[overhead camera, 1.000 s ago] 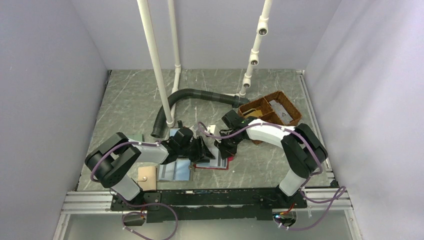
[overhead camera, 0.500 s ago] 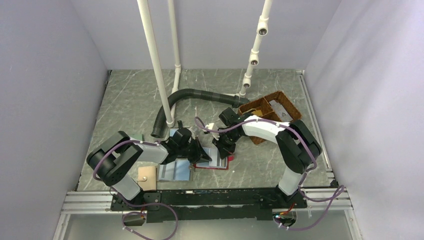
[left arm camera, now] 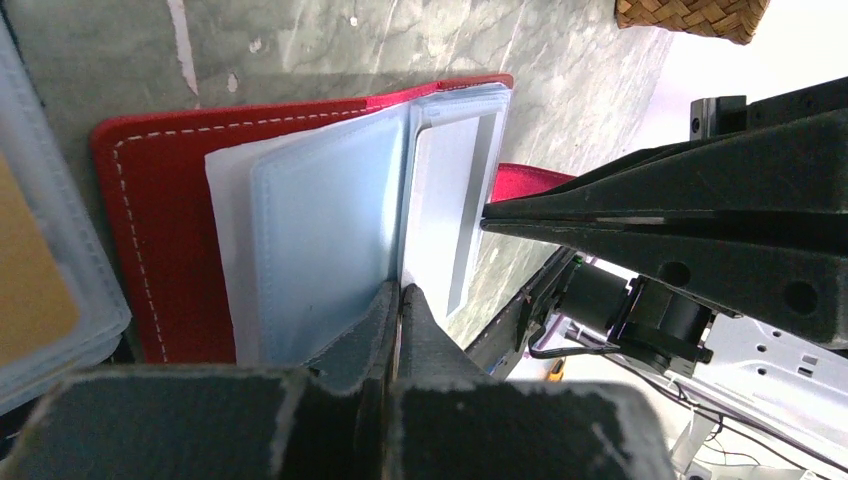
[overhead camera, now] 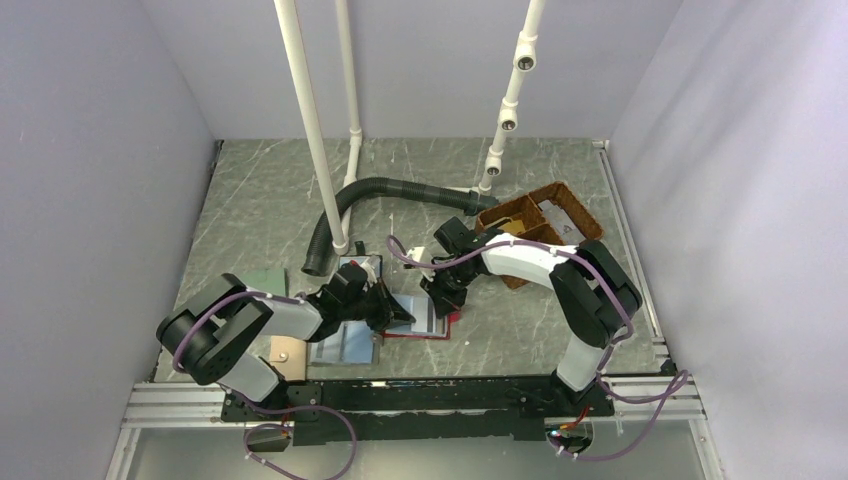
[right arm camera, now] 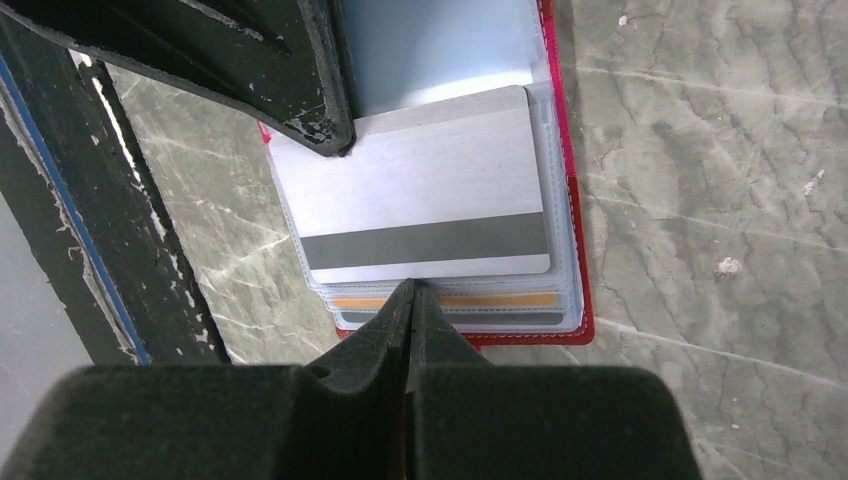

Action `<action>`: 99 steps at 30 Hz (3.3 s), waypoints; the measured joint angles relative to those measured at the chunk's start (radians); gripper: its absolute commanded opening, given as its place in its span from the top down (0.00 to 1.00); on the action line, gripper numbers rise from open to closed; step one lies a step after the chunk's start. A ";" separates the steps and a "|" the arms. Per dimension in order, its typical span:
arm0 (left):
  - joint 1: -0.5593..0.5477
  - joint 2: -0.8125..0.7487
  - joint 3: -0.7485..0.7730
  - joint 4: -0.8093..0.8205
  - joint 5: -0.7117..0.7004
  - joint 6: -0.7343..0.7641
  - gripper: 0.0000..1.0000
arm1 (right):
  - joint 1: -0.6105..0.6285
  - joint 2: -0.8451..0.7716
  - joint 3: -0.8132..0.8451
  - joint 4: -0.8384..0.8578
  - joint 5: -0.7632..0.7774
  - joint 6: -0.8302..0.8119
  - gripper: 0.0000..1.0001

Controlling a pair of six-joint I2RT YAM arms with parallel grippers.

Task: Take the credit cards out of the card holder
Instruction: Remove the credit card from the card holder, then place the credit card in the storage box.

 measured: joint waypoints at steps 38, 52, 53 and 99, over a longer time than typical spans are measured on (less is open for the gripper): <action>0.025 -0.457 -0.006 -0.435 -0.116 0.113 1.00 | 0.002 -0.009 -0.007 0.001 -0.029 -0.020 0.70; 0.025 -0.583 0.058 -0.543 -0.110 0.328 1.00 | -0.098 -0.055 0.174 -0.254 -0.299 -0.153 0.34; 0.025 -0.585 0.066 -0.543 -0.106 0.343 1.00 | -0.105 -0.055 0.190 -0.264 -0.313 -0.157 0.32; -0.069 -0.603 0.196 -0.498 -0.206 0.524 0.01 | -0.389 -0.110 0.441 -0.773 -0.427 -0.571 1.00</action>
